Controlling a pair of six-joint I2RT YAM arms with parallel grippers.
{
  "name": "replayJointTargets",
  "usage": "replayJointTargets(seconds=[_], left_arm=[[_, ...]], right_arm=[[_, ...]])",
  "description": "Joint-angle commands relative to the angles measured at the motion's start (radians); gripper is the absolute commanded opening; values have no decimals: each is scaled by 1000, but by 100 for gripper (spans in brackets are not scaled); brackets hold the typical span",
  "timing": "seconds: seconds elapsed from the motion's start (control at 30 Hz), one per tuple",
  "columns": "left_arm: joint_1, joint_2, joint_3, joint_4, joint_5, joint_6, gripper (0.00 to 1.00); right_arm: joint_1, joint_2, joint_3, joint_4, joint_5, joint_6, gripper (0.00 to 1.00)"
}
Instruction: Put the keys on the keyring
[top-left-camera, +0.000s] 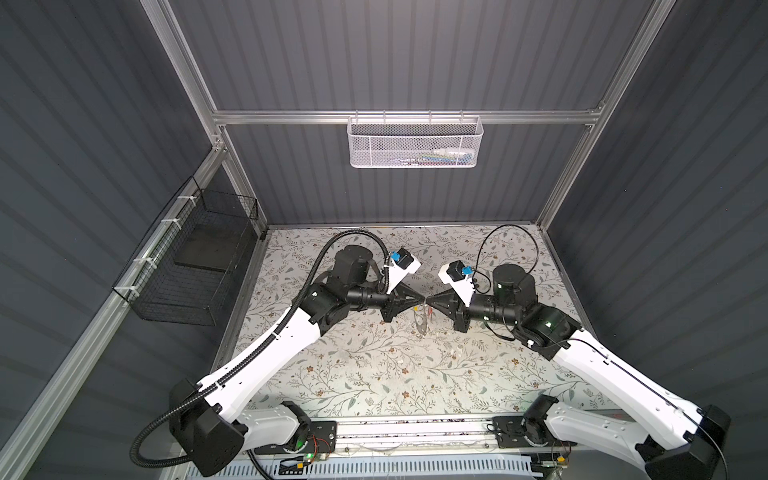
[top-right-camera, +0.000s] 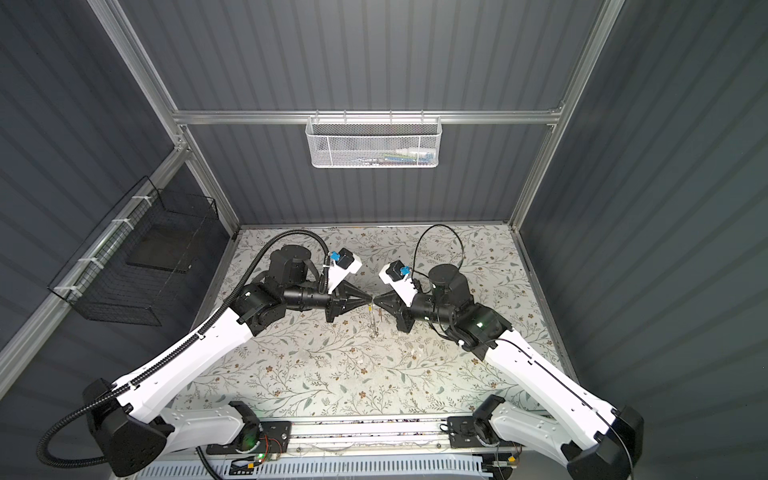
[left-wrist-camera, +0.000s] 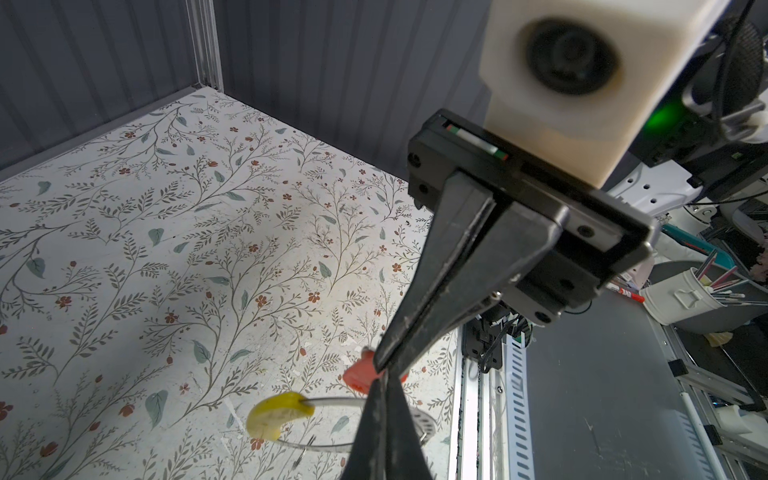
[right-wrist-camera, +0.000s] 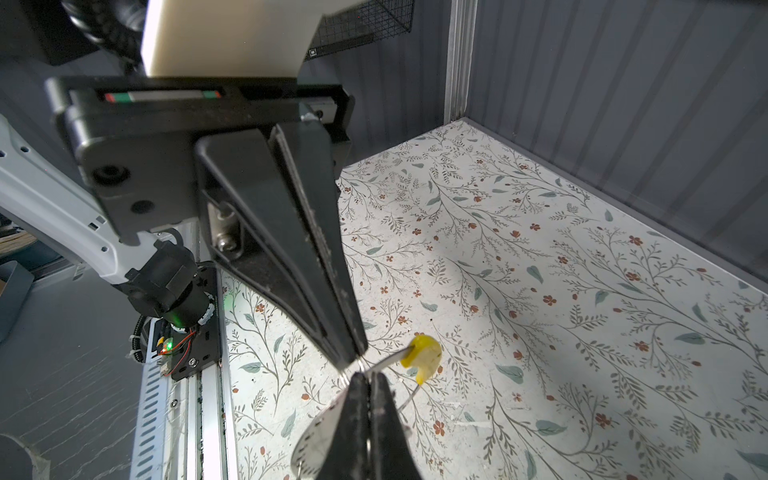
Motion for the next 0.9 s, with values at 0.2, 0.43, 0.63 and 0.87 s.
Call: replayJointTargets(seconds=[0.2, 0.43, 0.63, 0.87], left_arm=[[2, 30, 35, -46, 3, 22, 6], [1, 34, 37, -51, -10, 23, 13], [2, 30, 27, -38, -10, 22, 0], [2, 12, -5, 35, 4, -4, 0]], right_arm=[[12, -2, 29, 17, -15, -14, 0], [11, -2, 29, 17, -13, -12, 0], [12, 4, 29, 19, -20, -12, 0], [12, 3, 17, 42, -21, 12, 0]])
